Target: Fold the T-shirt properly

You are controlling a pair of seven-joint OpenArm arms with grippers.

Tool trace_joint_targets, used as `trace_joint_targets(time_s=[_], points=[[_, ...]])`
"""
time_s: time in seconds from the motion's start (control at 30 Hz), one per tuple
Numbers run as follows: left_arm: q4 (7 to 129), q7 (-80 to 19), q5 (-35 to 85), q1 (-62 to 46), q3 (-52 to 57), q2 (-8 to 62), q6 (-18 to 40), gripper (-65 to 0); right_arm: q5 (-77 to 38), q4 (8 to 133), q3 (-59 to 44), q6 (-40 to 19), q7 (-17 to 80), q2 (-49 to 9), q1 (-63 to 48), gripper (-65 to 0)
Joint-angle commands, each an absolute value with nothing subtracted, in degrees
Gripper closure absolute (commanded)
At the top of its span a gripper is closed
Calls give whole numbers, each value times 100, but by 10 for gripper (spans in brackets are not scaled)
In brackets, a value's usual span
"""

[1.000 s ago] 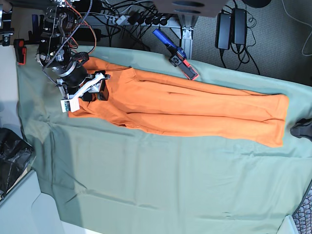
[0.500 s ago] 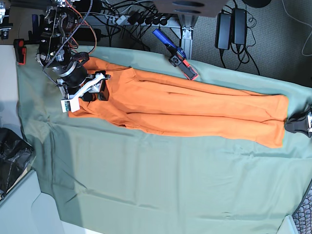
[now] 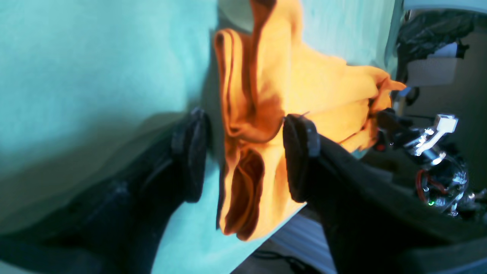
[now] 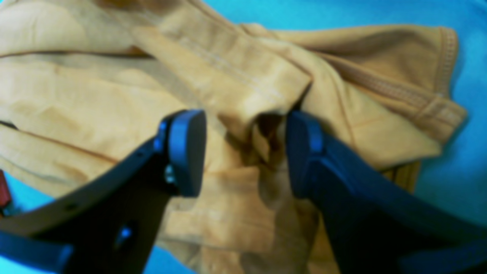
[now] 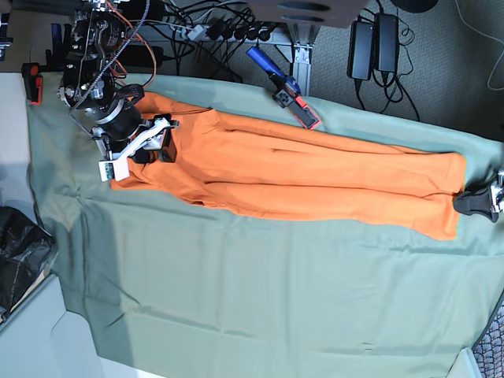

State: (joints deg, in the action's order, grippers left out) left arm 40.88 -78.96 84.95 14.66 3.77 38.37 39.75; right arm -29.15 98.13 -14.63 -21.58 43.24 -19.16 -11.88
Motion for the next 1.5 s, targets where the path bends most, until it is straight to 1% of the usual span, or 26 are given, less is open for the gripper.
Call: trace_joint_targets(time_s=[0.0,0.27,0.63,0.67,0.7,0.77,0.83,0.9,0.97,1.07,1.27,1.43,1.47], points=[[4278,-8000,8500,1439,362,3874,4000,-355,-3000,9898,-1514,-2703,4195,-1981,-1144,-338],[5371,-8000,8500,816,360,3874,4000,-355,-3000,9898,-1514,-2703,4185,-1981,-1146,-338],[5395,-7955,8500,808,362,3844,4000,-354,-3002,9898,-1514,-2703,4185,-1981,-1146,-338],[5395,-7944,8500,808,362,3817,4000,-343,-3002,9898,-1514,-2703,4185,-1981,-1146,-338],[5395,-7926,8500,808,362,3789,4000,-311,-3002,9898,-1514,-2703,4185,-1981,-1146,-338],[5395,-7808,8500,810,362,3726,4000,-204,-3002,9898,-1514,-2703,4187,-1981,-1149,-338],[5395,-7620,8500,810,362,3669,4000,-122,-3002,9898,-1514,-2703,4187,-1981,-1146,-338],[5395,-7509,8500,814,362,3618,4000,-79,-3002,9898,-1514,-2703,4187,-1981,-1146,-338],[5393,-7474,8500,845,362,3581,4000,-57,-3002,9898,-1514,-2703,4189,-1981,-1149,-338],[5393,-7467,8500,897,362,3538,4000,0,-3002,9898,-1514,-2703,4189,-1981,-1146,-338],[5393,-7463,8500,937,377,3509,4000,0,-3002,9898,-1514,-2703,4189,-1981,-1149,-338],[5393,-7848,8500,937,379,3509,4000,0,-3002,9898,-1514,-2703,4189,-1981,-1149,-338],[5393,-7887,8500,937,386,3511,4000,-11,-3002,9898,-1514,-2703,4189,-1981,-1146,-338]])
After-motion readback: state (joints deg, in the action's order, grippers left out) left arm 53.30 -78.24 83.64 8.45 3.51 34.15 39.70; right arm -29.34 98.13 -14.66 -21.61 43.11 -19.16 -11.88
